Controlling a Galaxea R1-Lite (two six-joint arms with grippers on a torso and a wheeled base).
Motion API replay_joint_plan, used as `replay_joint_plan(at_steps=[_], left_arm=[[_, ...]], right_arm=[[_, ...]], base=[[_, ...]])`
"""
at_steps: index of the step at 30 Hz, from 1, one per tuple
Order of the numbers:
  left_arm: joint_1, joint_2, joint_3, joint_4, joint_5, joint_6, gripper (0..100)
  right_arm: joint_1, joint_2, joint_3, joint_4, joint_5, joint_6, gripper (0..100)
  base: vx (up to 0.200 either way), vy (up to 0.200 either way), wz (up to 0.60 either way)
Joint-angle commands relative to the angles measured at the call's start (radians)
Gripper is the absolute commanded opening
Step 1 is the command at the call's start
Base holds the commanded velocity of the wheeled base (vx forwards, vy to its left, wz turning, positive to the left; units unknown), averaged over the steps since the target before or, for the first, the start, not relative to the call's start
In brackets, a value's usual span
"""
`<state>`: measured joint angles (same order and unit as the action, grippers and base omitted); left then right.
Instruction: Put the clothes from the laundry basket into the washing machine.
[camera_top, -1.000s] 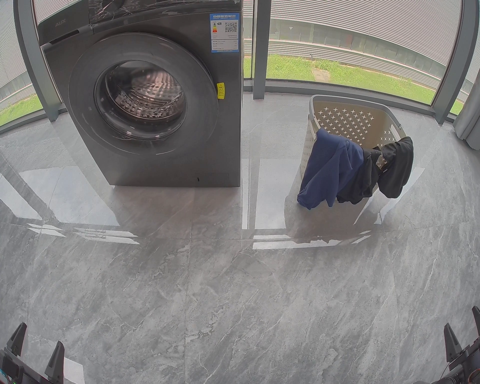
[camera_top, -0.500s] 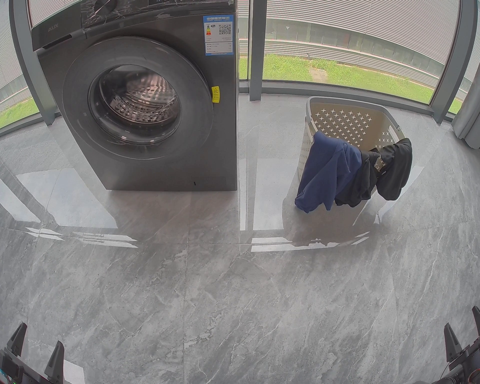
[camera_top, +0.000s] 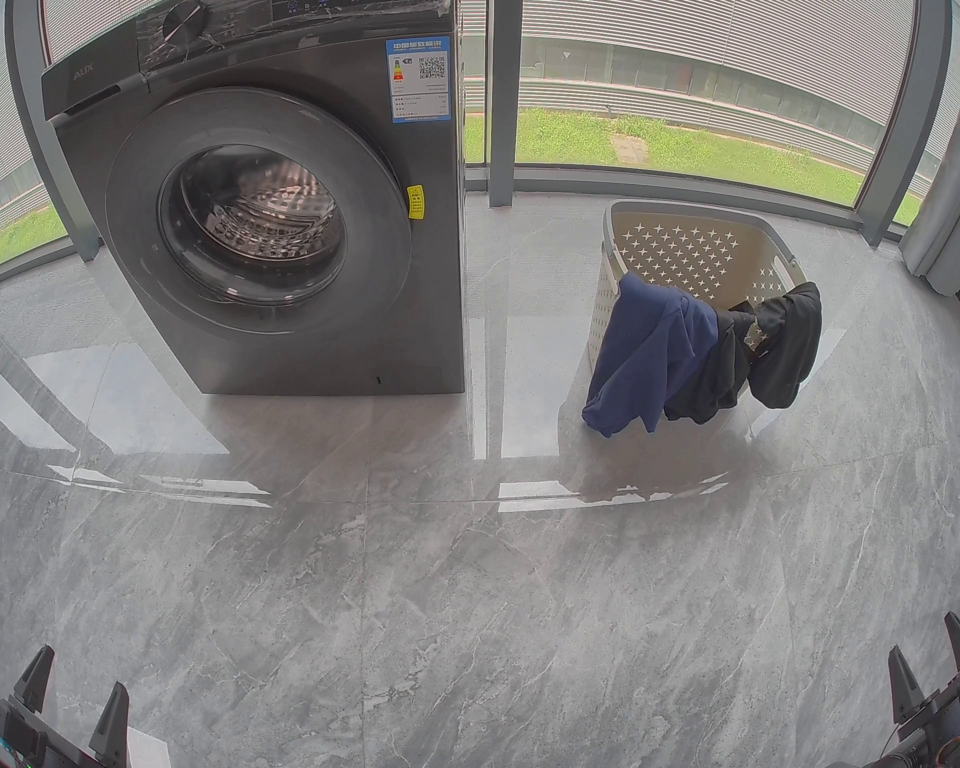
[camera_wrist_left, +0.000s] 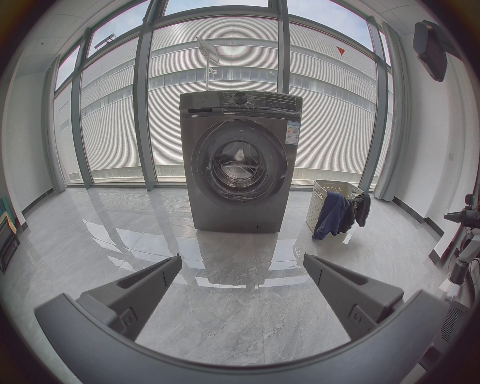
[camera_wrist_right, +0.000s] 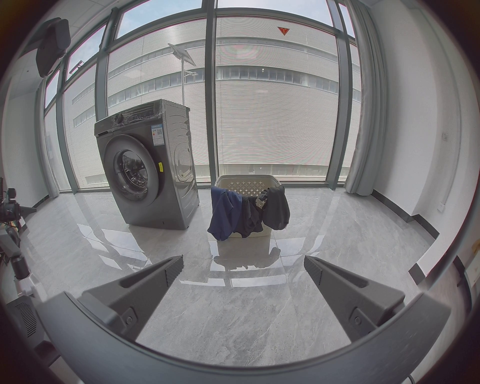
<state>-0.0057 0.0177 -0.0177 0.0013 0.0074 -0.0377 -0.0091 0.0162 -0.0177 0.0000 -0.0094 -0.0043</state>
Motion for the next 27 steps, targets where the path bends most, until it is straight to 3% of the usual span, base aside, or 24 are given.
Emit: replay_joint_plan(at_steps=[1, 10, 16, 27], left_arm=[[0.0, -0.015, 0.018, 0.0, 0.0, -0.001, 100], [0.0, -0.015, 0.018, 0.0, 0.002, -0.004, 100], [0.0, -0.015, 0.018, 0.0, 0.0, -0.004, 100], [0.0, -0.015, 0.018, 0.0, 0.003, -0.004, 100]], right_arm=[[0.0, -0.01, 0.018, 0.0, 0.0, 0.0, 100], [0.0, -0.01, 0.018, 0.0, 0.0, 0.0, 100], [0.0, -0.01, 0.018, 0.0, 0.0, 0.0, 100], [0.0, -0.01, 0.018, 0.0, 0.0, 0.0, 100]], base=[[0.2, 0.0, 0.0], [0.2, 0.0, 0.0], [0.0, 0.0, -0.3], [0.2, 0.0, 0.0]])
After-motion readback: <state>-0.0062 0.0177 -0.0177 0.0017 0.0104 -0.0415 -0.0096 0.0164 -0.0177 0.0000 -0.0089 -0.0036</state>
